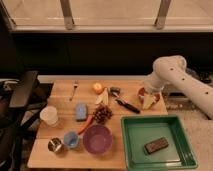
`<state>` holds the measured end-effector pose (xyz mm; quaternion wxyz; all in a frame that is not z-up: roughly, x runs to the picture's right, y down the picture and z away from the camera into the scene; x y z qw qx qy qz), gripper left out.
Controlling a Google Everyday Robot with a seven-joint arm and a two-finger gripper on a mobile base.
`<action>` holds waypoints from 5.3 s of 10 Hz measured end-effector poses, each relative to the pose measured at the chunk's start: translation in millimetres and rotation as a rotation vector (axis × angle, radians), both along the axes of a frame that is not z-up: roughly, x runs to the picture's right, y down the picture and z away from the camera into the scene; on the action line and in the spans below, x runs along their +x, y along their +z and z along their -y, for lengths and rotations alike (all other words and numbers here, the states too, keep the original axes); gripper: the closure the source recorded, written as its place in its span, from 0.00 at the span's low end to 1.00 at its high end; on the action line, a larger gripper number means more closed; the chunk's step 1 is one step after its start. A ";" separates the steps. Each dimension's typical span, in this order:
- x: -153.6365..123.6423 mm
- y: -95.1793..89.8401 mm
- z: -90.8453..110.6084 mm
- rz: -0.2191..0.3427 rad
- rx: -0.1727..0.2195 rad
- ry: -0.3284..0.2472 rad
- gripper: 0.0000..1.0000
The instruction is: Place brush in table surface
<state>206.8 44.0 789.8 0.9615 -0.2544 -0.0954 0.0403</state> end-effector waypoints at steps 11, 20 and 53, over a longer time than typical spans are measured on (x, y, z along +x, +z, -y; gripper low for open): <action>-50.9 107.6 -36.8 0.002 -0.136 0.114 0.20; -66.1 129.2 -84.5 0.003 -0.214 0.107 0.63; -39.2 81.1 -20.1 -0.007 -0.092 0.353 1.00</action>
